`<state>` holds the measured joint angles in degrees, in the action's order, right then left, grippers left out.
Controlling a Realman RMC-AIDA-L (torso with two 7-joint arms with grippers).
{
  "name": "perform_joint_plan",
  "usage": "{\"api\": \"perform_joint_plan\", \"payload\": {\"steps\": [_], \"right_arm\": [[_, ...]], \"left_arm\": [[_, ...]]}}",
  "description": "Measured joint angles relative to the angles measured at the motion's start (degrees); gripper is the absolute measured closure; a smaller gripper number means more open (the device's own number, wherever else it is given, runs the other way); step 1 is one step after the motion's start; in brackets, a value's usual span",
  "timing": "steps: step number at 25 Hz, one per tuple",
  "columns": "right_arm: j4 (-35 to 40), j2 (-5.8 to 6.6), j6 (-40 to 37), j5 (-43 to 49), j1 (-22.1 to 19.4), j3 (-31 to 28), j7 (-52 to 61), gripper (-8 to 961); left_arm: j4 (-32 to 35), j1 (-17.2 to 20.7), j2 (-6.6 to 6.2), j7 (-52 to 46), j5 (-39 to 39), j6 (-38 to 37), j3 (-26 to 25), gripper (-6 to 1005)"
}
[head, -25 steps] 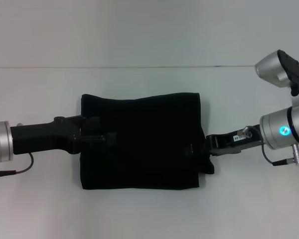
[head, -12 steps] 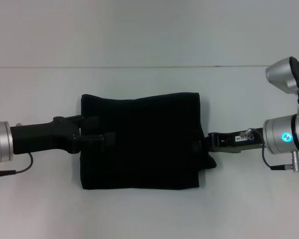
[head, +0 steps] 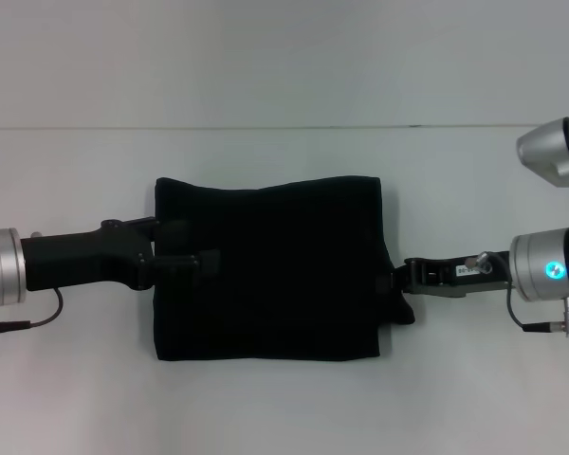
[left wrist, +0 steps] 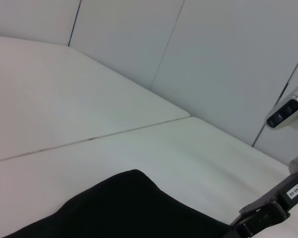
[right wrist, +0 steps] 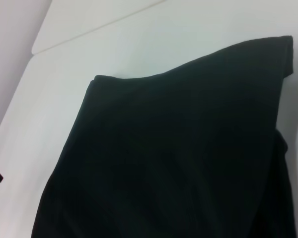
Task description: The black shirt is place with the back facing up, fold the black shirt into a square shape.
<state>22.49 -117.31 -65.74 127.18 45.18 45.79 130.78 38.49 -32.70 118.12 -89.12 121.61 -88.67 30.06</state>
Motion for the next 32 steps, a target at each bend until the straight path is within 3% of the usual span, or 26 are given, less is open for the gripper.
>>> {"api": "perform_joint_plan", "payload": {"steps": [15, 22, 32], "right_arm": [[3.5, -0.64, -1.9, -2.1, -4.1, 0.0, -0.6, 928], [7.3, -2.2, -2.4, -2.6, -7.5, -0.8, -1.0, 929], [7.8, -2.24, -3.3, -6.4, -10.7, -1.3, -3.4, 929]], "left_arm": [[0.1, -0.2, 0.0, -0.2, 0.1, 0.1, 0.0, 124], [0.1, -0.2, 0.01, -0.2, 0.1, 0.4, 0.0, 124], [0.3, -0.3, 0.0, -0.4, 0.1, 0.5, 0.1, 125]]}}
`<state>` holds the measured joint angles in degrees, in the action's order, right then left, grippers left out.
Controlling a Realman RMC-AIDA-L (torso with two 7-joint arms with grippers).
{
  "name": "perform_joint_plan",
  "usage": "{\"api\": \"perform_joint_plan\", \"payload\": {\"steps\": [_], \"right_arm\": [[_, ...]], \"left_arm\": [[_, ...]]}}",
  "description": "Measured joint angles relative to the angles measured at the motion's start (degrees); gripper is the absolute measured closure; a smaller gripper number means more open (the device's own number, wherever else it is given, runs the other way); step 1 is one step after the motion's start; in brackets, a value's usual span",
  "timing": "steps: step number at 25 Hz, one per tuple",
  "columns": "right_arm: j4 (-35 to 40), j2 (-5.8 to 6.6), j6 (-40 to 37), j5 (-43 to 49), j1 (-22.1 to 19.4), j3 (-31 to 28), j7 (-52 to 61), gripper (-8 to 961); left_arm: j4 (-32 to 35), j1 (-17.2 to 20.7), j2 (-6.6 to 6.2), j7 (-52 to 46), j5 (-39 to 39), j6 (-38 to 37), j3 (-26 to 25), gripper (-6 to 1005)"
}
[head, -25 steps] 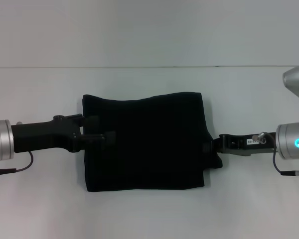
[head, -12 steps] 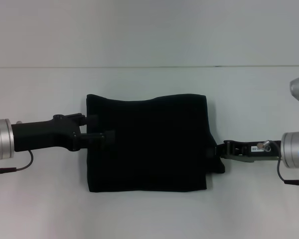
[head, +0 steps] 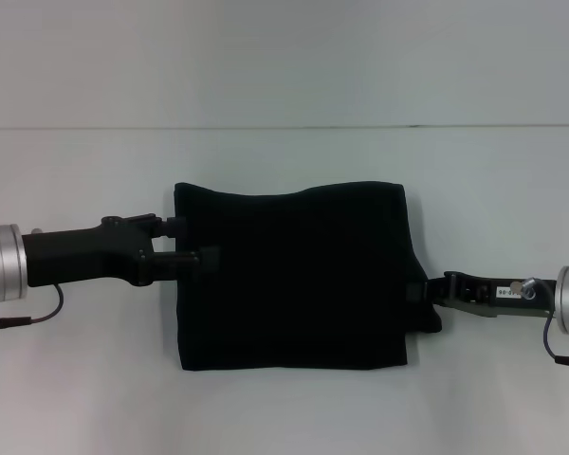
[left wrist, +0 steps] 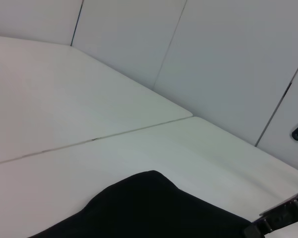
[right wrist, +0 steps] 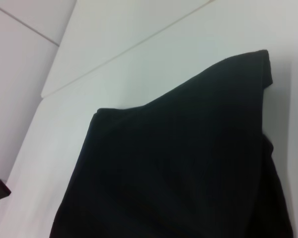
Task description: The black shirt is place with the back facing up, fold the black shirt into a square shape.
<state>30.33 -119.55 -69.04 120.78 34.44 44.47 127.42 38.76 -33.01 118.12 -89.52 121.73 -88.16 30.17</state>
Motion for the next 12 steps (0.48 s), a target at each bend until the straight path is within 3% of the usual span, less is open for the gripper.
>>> {"api": "perform_joint_plan", "payload": {"steps": [12], "right_arm": [[-0.3, -0.07, -0.9, -5.1, -3.1, 0.0, -3.3, 929]], "left_arm": [[0.1, -0.2, -0.14, 0.1, 0.0, 0.1, -0.1, 124]]}}
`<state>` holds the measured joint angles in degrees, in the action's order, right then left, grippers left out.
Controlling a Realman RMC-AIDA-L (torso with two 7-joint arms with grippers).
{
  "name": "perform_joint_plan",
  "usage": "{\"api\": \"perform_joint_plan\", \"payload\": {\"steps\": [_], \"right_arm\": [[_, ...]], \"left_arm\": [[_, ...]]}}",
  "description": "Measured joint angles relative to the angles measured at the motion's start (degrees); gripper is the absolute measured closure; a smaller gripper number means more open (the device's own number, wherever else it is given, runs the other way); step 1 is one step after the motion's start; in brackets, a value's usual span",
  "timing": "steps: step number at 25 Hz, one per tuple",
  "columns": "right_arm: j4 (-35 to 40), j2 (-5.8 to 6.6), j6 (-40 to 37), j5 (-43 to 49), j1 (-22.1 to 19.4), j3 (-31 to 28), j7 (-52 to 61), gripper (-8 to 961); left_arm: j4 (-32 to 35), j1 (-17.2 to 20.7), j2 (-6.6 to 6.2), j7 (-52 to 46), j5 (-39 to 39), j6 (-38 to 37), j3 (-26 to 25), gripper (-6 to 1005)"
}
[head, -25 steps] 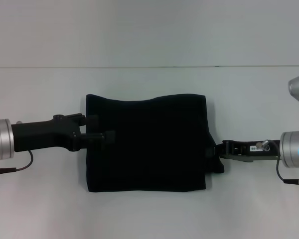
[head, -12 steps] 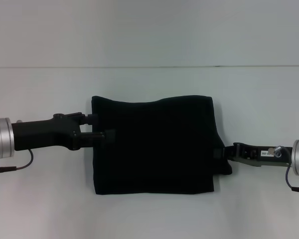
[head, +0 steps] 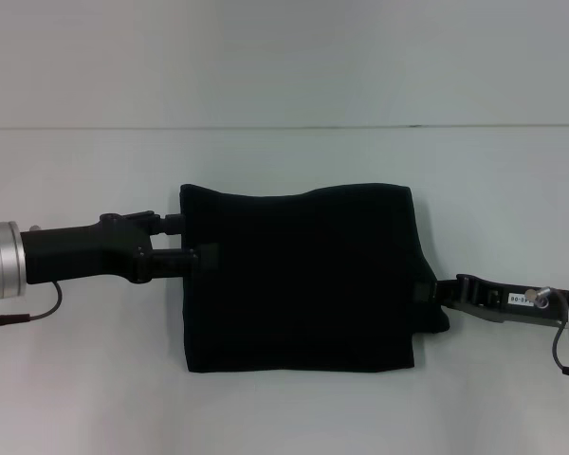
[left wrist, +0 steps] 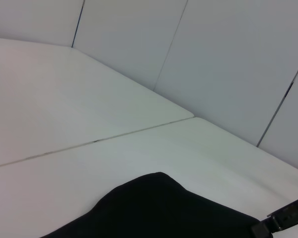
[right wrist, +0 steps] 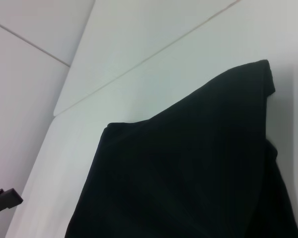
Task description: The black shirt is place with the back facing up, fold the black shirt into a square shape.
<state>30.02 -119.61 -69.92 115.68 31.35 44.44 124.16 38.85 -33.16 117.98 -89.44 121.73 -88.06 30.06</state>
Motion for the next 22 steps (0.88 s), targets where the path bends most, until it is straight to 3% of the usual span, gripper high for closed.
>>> {"api": "perform_joint_plan", "payload": {"steps": [22], "right_arm": [[-1.1, -0.28, -2.9, -1.6, -1.3, -0.1, -2.9, 921]], "left_arm": [[-0.3, -0.6, -0.13, 0.2, -0.3, 0.1, 0.0, 125]]}}
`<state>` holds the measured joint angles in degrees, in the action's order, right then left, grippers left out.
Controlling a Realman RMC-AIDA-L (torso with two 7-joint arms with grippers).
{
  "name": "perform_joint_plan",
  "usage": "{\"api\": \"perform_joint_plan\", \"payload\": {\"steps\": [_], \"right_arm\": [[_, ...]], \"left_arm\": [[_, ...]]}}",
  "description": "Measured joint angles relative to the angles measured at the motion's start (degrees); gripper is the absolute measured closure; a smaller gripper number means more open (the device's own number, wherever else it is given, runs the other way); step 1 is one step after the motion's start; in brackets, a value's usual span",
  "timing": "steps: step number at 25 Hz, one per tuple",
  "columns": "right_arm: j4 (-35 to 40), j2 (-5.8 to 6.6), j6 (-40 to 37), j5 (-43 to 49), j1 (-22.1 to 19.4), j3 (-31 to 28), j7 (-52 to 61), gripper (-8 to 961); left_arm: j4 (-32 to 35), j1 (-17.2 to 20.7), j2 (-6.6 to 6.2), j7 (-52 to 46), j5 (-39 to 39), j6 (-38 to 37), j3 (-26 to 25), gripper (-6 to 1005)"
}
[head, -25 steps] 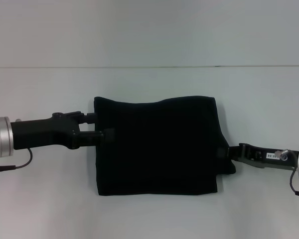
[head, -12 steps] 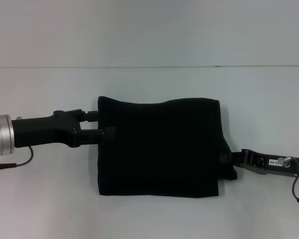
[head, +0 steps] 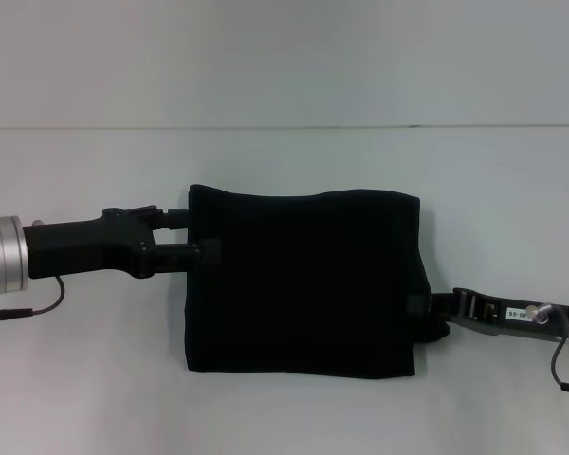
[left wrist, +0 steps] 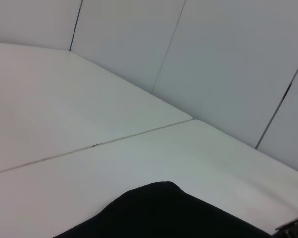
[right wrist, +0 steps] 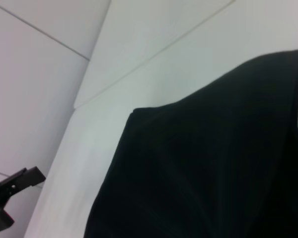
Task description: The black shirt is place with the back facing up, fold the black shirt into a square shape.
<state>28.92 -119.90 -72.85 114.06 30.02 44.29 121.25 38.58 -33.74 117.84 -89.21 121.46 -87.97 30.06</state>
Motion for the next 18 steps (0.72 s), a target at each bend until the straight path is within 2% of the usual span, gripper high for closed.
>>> {"api": "perform_joint_plan", "payload": {"steps": [7, 11, 13, 18], "right_arm": [[-0.1, 1.32, -1.7, -0.7, -1.2, -2.6, 0.4, 875], [-0.3, 2.74, -2.5, -0.7, -2.2, -3.7, 1.3, 822], [-0.8, 3.96, -3.1, -0.5, -2.5, -4.0, 2.0, 795], [-0.2, 4.91, -3.7, -0.6, -3.3, -5.3, 1.5, 728]], "left_arm": [[0.2, 0.0, -0.21, -0.1, -0.1, 0.0, 0.0, 125], [0.3, -0.2, -0.24, -0.1, -0.2, 0.0, 0.0, 125], [0.3, -0.5, -0.28, -0.2, -0.2, 0.0, 0.0, 125], [0.3, -0.8, -0.35, -0.3, -0.3, 0.0, 0.0, 124]]}}
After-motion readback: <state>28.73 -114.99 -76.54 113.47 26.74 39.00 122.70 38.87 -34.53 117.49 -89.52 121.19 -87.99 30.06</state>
